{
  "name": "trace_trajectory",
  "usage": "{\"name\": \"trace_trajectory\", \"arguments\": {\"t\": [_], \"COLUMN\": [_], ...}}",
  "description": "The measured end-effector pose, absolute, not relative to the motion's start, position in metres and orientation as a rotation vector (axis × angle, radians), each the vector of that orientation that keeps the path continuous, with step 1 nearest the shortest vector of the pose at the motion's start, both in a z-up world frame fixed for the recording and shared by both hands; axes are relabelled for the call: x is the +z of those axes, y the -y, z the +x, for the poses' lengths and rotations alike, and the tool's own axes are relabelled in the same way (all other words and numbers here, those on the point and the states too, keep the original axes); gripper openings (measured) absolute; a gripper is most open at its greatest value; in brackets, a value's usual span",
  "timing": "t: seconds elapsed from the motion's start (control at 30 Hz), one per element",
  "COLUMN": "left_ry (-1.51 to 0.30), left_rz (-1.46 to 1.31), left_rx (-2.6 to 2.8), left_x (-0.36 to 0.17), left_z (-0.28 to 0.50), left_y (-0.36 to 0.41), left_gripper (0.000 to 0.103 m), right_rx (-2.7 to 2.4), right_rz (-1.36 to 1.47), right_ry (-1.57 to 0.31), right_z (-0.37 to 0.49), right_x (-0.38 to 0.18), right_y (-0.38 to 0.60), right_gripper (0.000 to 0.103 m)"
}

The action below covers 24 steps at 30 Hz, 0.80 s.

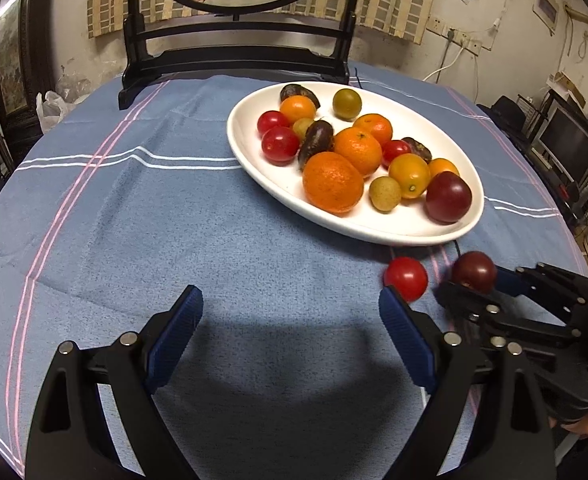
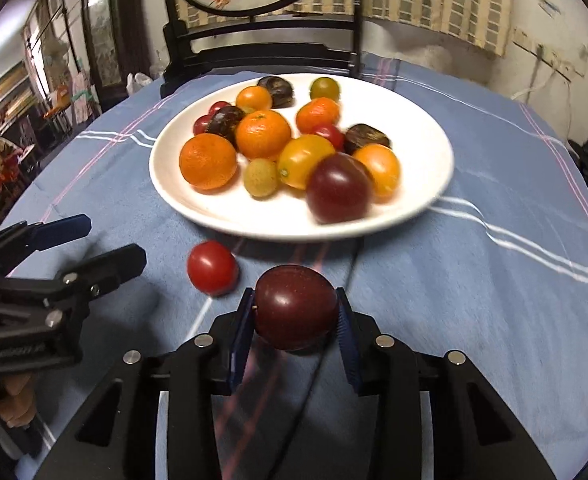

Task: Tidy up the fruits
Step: 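Grasp the last dark red tomato with the right gripper while the left grasps a red tomato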

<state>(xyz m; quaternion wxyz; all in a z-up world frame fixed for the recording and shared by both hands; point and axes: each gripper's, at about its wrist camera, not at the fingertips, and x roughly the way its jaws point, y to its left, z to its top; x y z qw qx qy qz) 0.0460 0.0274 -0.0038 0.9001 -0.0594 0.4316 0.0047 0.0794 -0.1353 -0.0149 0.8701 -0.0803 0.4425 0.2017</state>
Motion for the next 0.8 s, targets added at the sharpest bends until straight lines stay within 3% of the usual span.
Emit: {"name": "trace_trajectory", "arguments": {"t": [0.67, 0.8], "left_ry": [-0.964, -0.987], "left_rz": [-0.086, -0.065], "left_rx": [-0.088, -0.047], "left_x": [-0.012, -0.018], "left_z": [0.049, 0.064], "left_y": [0.016, 0.026], "left_gripper": [0.087, 0.081], "right_rx": [0.353, 0.361], "right_rz": [-0.072, -0.049], "right_ry": [-0.949, -0.959], "right_z": [0.060, 0.060], "right_x": [-0.016, -0.014], "right_y": [0.186, 0.190], "right_gripper": [0.039, 0.039]}}
